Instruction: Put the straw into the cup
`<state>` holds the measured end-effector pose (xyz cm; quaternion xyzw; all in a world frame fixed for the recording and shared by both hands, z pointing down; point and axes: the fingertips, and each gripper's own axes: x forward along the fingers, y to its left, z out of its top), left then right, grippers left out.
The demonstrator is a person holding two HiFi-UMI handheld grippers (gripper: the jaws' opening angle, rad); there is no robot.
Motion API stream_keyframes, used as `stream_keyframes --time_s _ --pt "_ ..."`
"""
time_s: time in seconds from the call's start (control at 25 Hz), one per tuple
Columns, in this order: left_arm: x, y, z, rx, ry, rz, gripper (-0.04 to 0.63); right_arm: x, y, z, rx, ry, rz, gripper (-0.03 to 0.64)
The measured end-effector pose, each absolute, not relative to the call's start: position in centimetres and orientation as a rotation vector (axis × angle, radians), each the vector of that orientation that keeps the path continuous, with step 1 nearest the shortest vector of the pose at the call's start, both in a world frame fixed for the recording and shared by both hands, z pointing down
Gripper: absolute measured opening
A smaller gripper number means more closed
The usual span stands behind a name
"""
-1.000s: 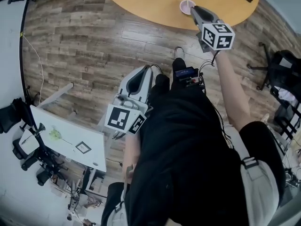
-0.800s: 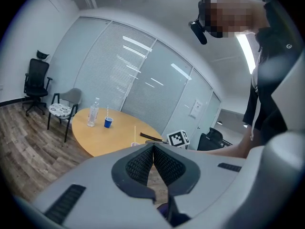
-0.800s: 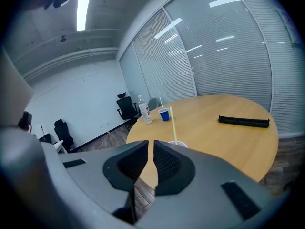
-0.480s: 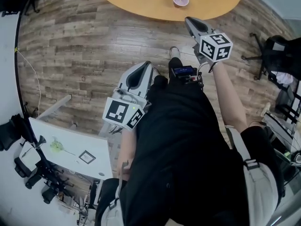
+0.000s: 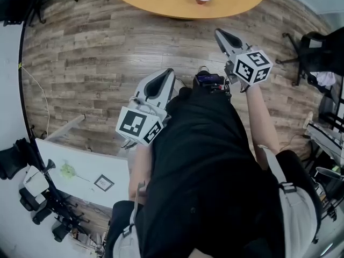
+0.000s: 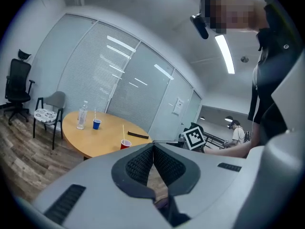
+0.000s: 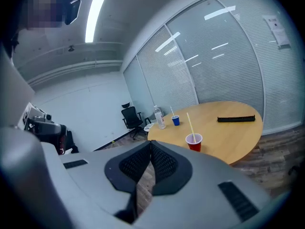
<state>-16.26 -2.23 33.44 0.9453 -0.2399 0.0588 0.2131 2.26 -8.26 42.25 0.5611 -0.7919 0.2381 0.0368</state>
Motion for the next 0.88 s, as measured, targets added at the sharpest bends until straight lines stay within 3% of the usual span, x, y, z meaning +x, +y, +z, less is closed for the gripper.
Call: stream_keyframes --time_s 0.48,0.88 --pt "-17.5 2.9 33.2 2.59 -0.772 0.111 0.012 4.3 -3.1 36.4 1.717 -2.489 0.542 0.018" --pt "-12.4 13.3 34.1 2.617 -0.611 0.175 0.012 6.2 11.4 32.4 1.739 -2.54 0.429 0.018"
